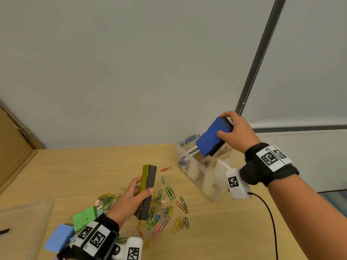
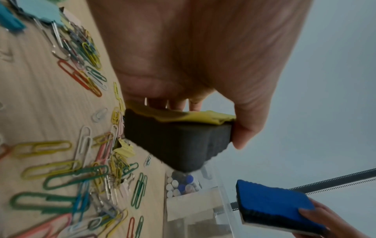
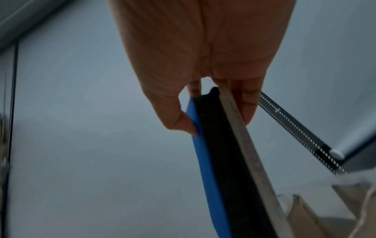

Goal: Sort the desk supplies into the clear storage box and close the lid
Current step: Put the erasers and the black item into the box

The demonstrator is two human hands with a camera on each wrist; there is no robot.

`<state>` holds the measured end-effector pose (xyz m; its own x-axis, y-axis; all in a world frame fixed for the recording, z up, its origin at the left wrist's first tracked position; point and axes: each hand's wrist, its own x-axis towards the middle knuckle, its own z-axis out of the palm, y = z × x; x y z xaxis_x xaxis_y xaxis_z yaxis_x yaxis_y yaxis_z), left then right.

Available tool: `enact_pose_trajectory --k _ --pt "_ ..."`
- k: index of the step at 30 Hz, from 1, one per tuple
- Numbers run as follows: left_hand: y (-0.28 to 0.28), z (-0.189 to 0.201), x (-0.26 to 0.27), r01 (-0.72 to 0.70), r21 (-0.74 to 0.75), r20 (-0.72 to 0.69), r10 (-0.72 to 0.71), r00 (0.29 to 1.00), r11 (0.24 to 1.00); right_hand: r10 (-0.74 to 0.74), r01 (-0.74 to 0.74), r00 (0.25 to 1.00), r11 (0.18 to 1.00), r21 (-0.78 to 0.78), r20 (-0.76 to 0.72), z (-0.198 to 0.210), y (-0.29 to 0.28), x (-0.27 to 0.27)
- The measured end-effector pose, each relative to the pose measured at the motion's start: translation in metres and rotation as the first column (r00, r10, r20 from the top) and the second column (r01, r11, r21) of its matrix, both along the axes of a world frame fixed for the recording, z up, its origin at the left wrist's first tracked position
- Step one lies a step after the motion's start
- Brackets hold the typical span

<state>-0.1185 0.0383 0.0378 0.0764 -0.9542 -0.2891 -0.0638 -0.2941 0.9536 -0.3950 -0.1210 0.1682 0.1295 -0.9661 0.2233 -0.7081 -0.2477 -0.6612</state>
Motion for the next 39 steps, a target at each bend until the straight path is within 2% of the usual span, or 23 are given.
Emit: enact_pose_trajectory --k 2,4,10,20,26,29,33,39 --pt "-0.002 0.000 0.001 -0.015 0.000 0.005 0.015 1.000 1.000 0.017 -0.016 0.992 1.000 0.010 -0.127 -0.006 -0.005 0.004" --pt "-0.003 0.001 0.002 -0.019 0.000 0.003 0.019 1.000 1.000 0.044 -0.042 0.980 0.999 0.010 -0.193 -0.011 -0.007 0.009" --pt "-0.003 -0.001 0.006 -0.023 0.016 -0.007 0.023 1.000 1.000 0.107 -0.115 0.961 0.993 -0.017 -0.256 -0.011 -0.009 0.017" --pt "-0.004 -0.013 0.010 -0.029 0.024 -0.016 0.030 0.999 0.999 0.203 -0.150 0.914 0.974 0.172 -0.350 -0.002 -0.018 0.012" --pt "-0.005 -0.012 0.009 -0.030 0.026 -0.023 0.030 0.999 0.999 0.159 -0.038 0.903 0.955 0.294 -0.398 -0.006 -0.044 0.016" --pt "-0.005 -0.013 0.011 -0.031 0.032 -0.020 0.031 0.999 0.999 0.084 0.102 0.900 0.913 0.394 -0.427 -0.013 -0.057 0.016" --pt "-0.005 -0.017 0.015 -0.029 0.046 -0.012 0.030 0.999 0.998 0.143 0.187 0.810 0.856 0.481 -0.569 -0.018 -0.063 0.018" --pt "-0.006 -0.019 0.018 -0.007 0.060 -0.003 0.007 1.000 0.998 0.241 0.205 0.637 0.863 0.462 -0.732 -0.032 -0.073 0.015"
